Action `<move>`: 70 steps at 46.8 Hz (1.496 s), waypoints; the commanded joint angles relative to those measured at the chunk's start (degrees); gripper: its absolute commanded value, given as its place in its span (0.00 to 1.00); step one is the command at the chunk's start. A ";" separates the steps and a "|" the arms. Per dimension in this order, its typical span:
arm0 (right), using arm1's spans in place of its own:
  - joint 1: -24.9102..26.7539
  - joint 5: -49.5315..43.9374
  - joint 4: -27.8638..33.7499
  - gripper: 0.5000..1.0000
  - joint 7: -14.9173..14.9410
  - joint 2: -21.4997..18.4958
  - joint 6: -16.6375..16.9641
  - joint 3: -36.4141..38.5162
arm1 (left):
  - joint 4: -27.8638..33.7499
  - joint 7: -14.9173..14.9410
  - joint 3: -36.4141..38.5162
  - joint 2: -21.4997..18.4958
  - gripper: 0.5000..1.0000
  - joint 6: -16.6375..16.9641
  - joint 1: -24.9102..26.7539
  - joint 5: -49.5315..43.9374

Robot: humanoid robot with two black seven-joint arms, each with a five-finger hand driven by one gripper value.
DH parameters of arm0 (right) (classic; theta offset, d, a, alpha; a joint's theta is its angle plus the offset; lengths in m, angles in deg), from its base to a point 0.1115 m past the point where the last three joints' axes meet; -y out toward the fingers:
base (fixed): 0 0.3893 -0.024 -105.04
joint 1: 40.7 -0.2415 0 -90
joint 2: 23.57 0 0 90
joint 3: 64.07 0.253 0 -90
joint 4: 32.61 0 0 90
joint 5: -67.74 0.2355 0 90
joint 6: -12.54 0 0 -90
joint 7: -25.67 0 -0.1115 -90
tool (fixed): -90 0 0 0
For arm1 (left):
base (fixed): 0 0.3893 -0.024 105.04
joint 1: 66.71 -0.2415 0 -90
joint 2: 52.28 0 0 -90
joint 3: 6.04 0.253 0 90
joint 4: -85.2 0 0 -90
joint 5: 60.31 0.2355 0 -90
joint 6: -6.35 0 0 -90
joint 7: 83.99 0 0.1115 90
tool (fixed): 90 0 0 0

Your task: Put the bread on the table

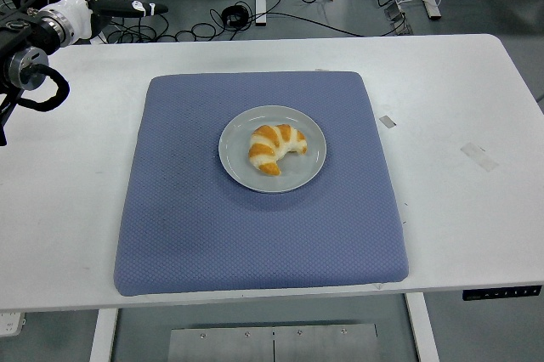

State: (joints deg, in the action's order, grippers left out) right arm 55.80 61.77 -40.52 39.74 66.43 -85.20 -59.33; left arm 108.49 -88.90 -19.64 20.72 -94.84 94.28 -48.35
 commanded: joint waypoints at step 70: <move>0.00 -0.01 0.00 1.00 -0.01 0.00 -0.07 0.00 | 0.00 -0.10 -0.02 0.21 0.94 2.66 -0.76 0.17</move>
State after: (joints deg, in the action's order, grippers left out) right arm 55.80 61.76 -40.52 39.74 66.43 -85.22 -59.33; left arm 108.49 -89.00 -19.72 20.90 -92.54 93.44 -48.27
